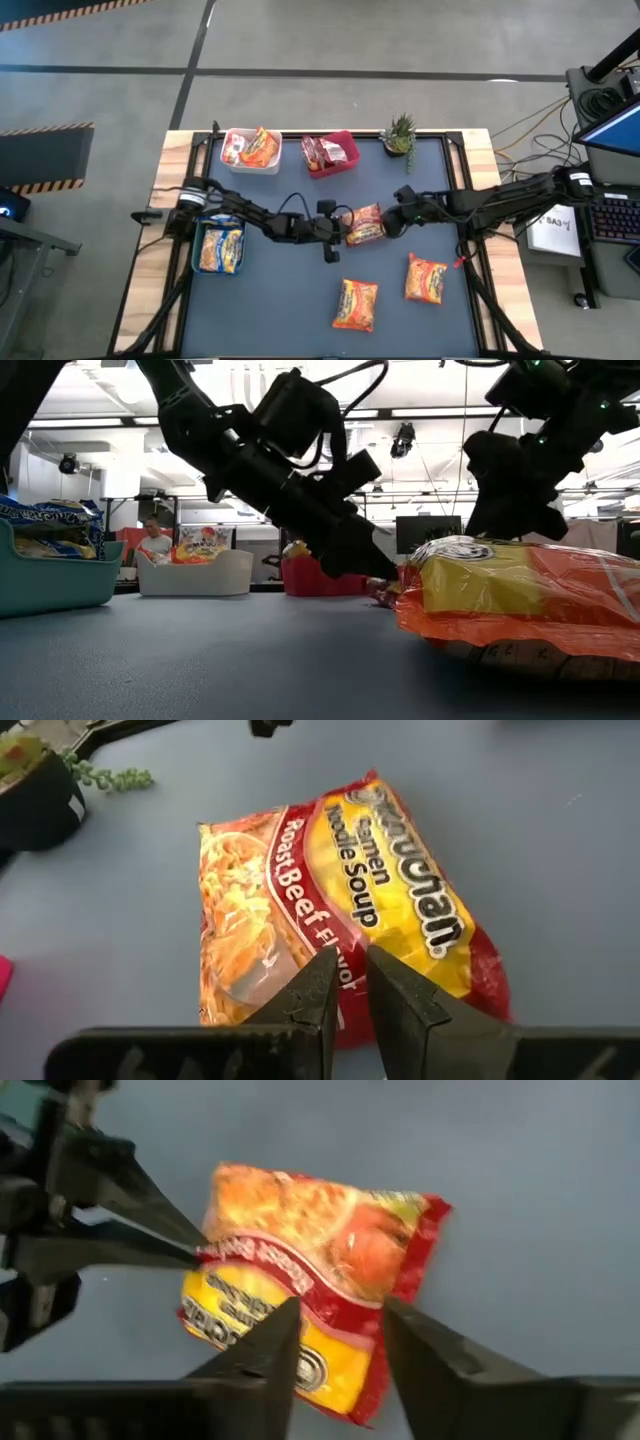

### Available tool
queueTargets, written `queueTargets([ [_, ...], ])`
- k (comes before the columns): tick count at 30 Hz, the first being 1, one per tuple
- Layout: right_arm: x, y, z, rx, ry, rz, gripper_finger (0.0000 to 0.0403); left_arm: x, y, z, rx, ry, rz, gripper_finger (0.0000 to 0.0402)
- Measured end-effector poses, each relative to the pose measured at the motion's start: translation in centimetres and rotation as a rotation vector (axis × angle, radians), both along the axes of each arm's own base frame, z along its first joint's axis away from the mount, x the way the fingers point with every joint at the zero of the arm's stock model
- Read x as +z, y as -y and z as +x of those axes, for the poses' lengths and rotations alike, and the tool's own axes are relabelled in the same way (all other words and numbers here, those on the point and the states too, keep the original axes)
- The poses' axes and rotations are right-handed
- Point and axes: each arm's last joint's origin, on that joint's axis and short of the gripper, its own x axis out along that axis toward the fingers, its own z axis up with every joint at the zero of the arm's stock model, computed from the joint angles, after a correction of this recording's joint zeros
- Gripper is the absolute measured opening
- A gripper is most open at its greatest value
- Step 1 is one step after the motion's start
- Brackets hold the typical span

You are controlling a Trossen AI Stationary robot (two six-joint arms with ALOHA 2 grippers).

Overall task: Sort Maruchan noodles
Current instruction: Put the red noodle pack into the red bin

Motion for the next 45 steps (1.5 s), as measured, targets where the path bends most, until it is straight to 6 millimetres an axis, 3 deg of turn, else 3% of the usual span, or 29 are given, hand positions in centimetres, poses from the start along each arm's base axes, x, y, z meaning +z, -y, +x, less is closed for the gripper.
queueTargets([
  [8, -0.5, 0.3, 0.3, -0.076, -0.009, 0.031, 0.0273, -1.1, -0.6, -0.3, 0.027, -0.079, -0.011, 0.0038],
  [14, -1.6, 0.4, 1.3, -0.072, -0.022, 0.042, 0.0322, -1.3, -0.7, -0.4, 0.029, -0.1, -0.009, 0.0038],
  [21, -2.1, 1.2, 2.1, -0.066, -0.003, 0.056, 0.0326, -1.5, -0.7, -0.6, 0.033, -0.117, -0.006, 0.0038],
  [28, -0.5, 2.9, 0.9, -0.108, 0.043, 0.029, 0.0326, -1.4, -0.7, -0.5, 0.034, -0.114, -0.016, 0.0038],
  [36, 0.2, 3.0, 0.7, -0.059, 0.085, 0.075, 0.0326, -1.4, -0.8, -0.5, 0.037, -0.112, -0.016, 0.0038],
  [45, -1.1, 3.0, 2.9, 0.004, 0.143, 0.128, 0.0325, -1.4, -1.2, -0.5, 0.048, -0.11, -0.017, 0.0038],
])
